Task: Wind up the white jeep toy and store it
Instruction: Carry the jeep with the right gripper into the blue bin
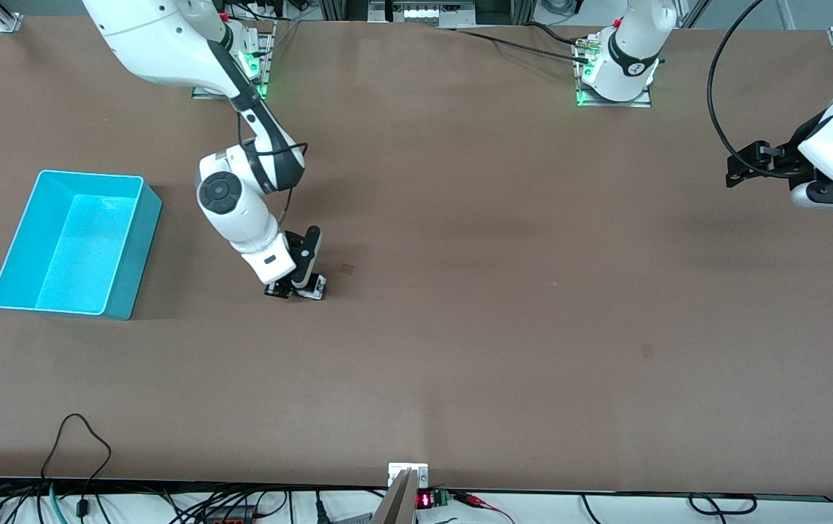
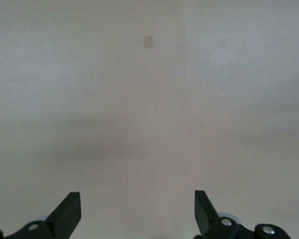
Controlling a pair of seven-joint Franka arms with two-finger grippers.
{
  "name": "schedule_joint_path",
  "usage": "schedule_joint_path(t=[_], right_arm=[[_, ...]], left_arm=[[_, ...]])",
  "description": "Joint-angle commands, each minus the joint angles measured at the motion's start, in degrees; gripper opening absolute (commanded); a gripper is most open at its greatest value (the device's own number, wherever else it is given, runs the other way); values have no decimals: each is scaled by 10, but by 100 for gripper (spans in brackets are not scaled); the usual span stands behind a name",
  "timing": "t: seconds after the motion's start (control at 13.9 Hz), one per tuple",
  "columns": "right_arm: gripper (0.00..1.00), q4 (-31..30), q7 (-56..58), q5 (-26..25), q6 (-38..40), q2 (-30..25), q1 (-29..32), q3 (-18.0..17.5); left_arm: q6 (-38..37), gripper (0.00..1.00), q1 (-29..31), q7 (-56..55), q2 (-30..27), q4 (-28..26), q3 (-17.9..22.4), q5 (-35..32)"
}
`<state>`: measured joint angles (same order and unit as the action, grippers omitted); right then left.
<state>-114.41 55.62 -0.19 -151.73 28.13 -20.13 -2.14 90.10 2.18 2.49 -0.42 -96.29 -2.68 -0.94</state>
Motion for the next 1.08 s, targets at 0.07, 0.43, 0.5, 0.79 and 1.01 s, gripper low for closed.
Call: schedule_joint_path(t=[0.07,0.43,0.5,0.79,1.01], right_arm=[[0,13,5,5,99,-73,39,1],[0,9,-71,2,186,-148,101,14],[0,9,-89,2,201,-157,112,20],[0,7,-153,1,246,-187,168,37],[0,2,-244,-3,270,-200,218,42]], left_arm=[[-11,100,2,0,-5,7,0,2],[-11,100,2,0,-5,7,0,2],[-11,100,1,0,-5,7,0,2],[-12,100,1,0,-5,7,0,2],[-12,100,1,0,-5,7,0,2]])
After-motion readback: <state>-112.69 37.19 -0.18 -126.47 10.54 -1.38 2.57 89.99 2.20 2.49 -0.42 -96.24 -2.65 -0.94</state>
